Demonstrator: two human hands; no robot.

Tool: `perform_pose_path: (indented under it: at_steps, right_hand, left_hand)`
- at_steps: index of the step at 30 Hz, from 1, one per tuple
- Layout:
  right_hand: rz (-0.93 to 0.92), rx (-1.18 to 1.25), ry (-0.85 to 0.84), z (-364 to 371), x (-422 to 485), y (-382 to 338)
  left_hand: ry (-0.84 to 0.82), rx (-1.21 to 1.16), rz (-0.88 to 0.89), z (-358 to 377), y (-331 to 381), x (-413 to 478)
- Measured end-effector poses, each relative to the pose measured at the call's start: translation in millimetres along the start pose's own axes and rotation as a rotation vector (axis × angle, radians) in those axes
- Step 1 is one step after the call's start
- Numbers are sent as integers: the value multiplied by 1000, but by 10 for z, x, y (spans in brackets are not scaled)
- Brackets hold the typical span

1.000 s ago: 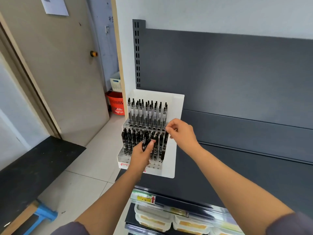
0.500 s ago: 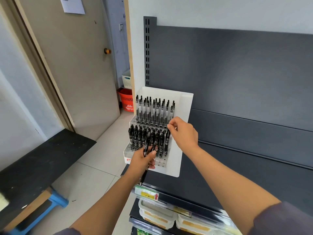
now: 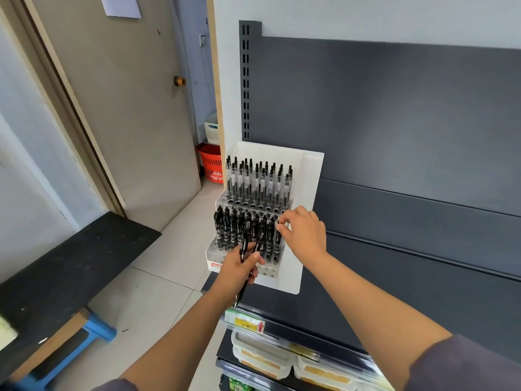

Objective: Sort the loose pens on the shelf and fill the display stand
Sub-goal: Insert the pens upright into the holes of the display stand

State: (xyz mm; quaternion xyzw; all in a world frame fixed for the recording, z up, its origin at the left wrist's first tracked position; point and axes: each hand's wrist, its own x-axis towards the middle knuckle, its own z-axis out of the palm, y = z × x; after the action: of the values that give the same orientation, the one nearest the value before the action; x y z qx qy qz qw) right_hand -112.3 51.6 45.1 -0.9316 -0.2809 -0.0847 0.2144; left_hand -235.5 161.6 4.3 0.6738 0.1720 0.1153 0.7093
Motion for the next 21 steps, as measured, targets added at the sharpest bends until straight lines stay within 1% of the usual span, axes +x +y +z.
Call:
perform_pose_path:
  at_steps: [5, 9, 13, 16, 21]
  right_hand:
    - [-28, 82, -51, -53, -5, -5]
    - [-42, 264, -64, -149, -54, 11]
    - [16, 407, -175, -206, -92, -39]
    - [62, 525, -247, -203, -133, -83]
    - [104, 631, -199, -264, -150, -62]
  left_hand:
    - [8, 1, -8, 41, -40, 33]
    - [23, -14, -10, 123, -56, 49]
    - [9, -40, 8, 214, -43, 56]
    - [5, -31, 66, 300, 9, 74]
    - [15, -9, 148, 341, 80, 89]
